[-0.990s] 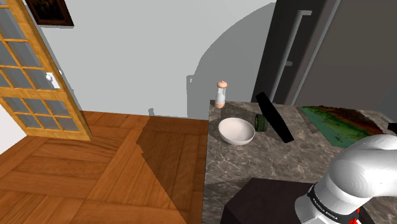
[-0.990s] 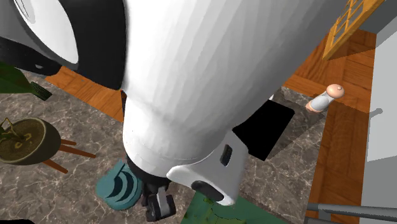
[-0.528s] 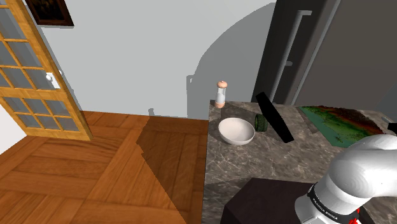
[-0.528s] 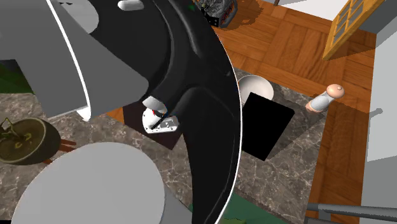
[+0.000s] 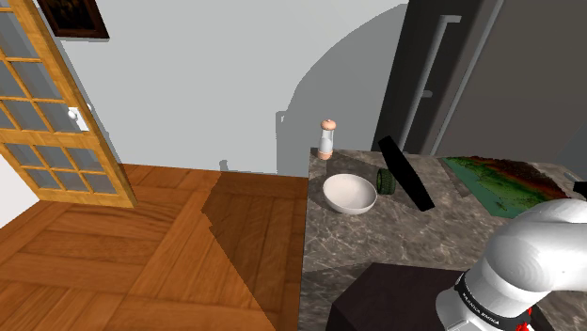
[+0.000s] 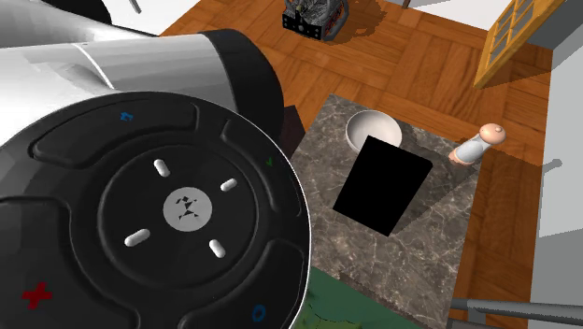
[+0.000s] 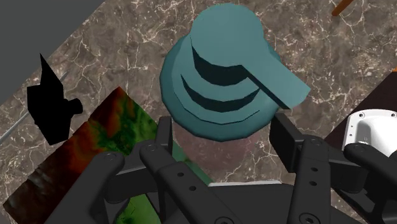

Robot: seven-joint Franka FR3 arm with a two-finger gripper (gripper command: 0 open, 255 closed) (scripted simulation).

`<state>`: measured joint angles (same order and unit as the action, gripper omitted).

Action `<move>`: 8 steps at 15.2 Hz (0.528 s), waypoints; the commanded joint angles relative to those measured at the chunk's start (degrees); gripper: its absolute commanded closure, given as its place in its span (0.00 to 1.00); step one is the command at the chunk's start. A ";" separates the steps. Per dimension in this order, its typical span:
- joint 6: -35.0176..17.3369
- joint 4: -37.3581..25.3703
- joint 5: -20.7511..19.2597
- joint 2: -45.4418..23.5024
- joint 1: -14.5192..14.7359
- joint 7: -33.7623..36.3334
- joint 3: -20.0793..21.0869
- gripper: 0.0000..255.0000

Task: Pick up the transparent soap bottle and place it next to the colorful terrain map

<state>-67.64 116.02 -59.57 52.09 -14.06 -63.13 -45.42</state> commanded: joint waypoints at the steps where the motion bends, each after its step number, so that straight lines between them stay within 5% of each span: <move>1: -0.85 1.65 -0.35 0.72 -0.26 0.72 -0.45 1.00; 8: -3.84 7.14 -1.82 3.03 -1.14 3.06 -2.39 1.00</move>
<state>-70.98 122.55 -61.13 54.90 -15.18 -60.35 -47.41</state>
